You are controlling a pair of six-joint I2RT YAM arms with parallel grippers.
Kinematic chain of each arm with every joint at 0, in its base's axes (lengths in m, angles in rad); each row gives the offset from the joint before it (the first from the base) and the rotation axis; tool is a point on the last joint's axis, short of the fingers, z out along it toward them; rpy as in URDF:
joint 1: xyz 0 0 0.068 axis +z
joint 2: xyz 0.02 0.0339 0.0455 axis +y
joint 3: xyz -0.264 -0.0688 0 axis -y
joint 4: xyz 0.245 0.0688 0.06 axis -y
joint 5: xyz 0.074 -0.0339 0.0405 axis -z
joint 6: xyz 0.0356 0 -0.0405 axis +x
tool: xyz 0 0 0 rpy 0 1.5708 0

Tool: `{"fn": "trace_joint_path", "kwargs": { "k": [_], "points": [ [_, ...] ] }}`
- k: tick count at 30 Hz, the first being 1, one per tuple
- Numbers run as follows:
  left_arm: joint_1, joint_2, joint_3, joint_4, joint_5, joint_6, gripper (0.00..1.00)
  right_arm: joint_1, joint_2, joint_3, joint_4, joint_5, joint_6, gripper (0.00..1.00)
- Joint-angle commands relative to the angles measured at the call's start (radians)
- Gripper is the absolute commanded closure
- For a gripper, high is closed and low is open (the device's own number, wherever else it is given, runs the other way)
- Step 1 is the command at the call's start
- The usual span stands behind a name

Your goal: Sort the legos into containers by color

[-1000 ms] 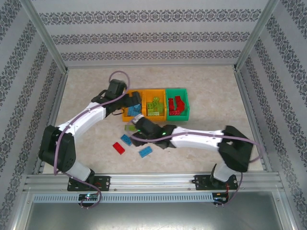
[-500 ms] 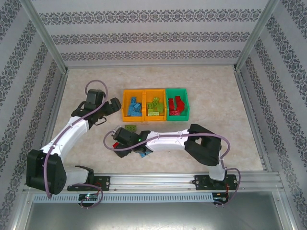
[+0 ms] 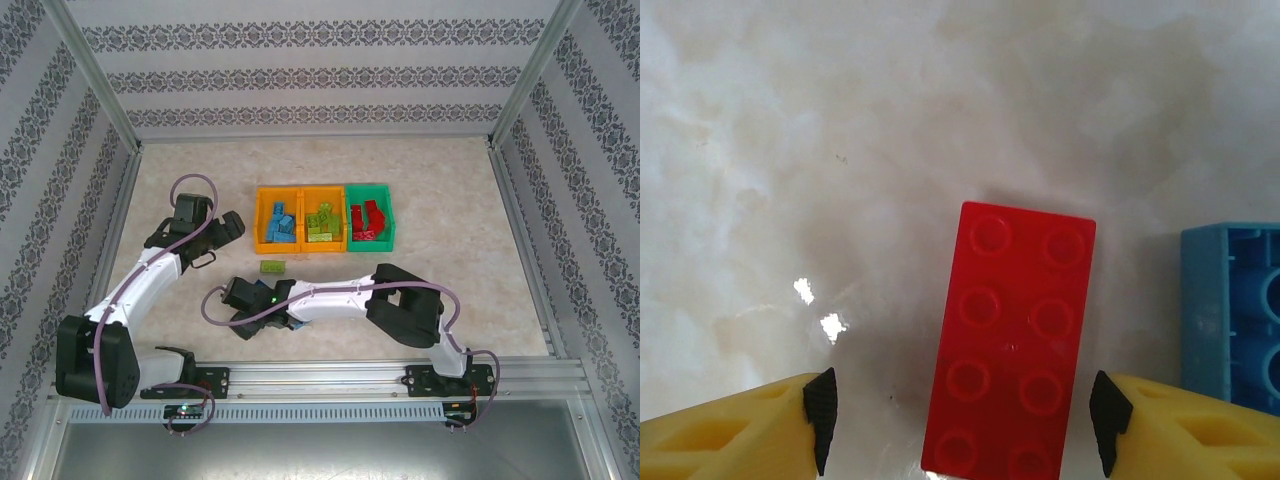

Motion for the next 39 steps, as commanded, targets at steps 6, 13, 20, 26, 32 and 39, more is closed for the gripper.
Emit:
{"fn": "trace_joint_path", "kwargs": {
  "k": [6, 13, 20, 26, 32, 39],
  "points": [
    [0.021, -0.020, -0.029, -0.007, 0.017, -0.005, 0.01, 0.004, 0.080, 0.066, -0.094, 0.050, -0.018, 0.35],
    [0.027, -0.032, -0.035, -0.011, 0.018, -0.006, 0.01, 0.010, 0.112, 0.099, -0.151, 0.081, -0.018, 0.43],
    [0.028, -0.038, -0.039, -0.014, 0.016, -0.007, 0.01, 0.018, 0.058, 0.069, -0.120, 0.089, -0.002, 0.67],
    [0.028, -0.046, -0.042, -0.017, 0.016, 0.000, 0.01, 0.006, -0.077, -0.020, -0.039, 0.072, 0.010, 0.74],
    [0.029, -0.057, -0.045, -0.030, 0.017, 0.022, 0.00, -0.071, -0.272, -0.178, 0.054, 0.036, 0.032, 0.76],
    [0.026, -0.081, -0.077, -0.044, 0.026, 0.055, 0.00, -0.265, -0.511, -0.385, 0.120, 0.001, 0.067, 0.76]
  ]
}}
